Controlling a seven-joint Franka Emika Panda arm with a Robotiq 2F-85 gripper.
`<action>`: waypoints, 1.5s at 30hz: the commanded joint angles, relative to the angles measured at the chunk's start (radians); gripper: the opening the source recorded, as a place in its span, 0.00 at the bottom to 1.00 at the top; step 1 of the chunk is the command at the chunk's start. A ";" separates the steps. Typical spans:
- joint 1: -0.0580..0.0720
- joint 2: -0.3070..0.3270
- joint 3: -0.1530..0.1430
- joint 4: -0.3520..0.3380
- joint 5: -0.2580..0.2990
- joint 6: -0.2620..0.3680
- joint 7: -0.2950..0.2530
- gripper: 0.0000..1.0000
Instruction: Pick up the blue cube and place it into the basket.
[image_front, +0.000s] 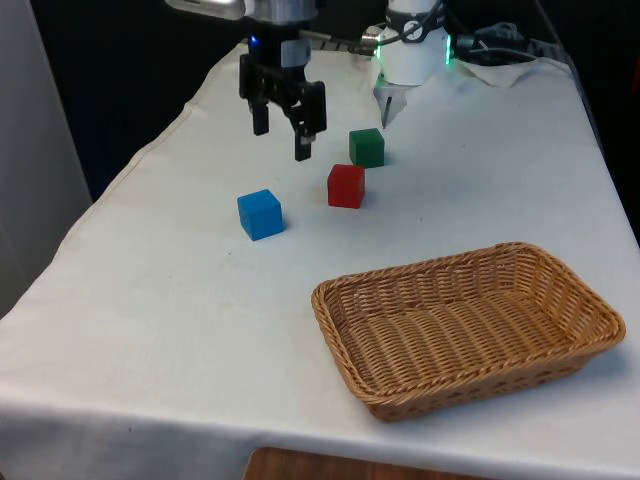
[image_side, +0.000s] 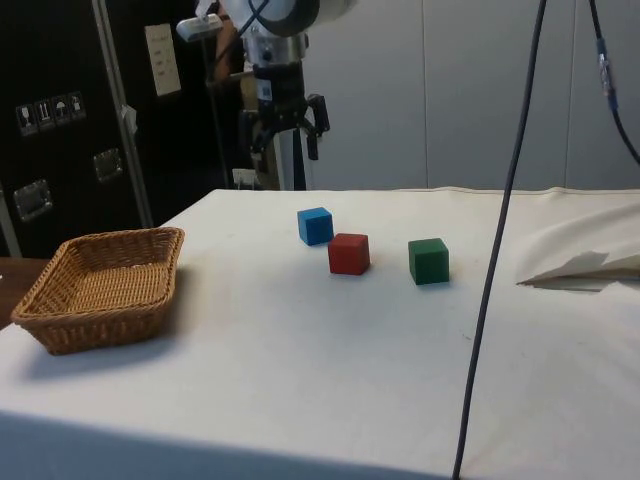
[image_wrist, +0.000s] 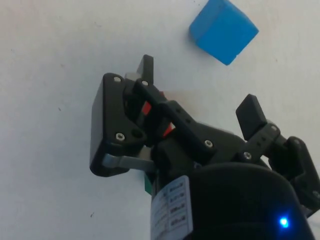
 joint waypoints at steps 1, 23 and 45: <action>-0.003 -0.003 0.000 -0.004 0.007 0.007 -0.003 1.00; -0.024 0.023 -0.017 -0.057 0.161 0.066 -0.111 1.00; -0.024 0.113 -0.055 -0.040 0.191 0.119 -0.136 1.00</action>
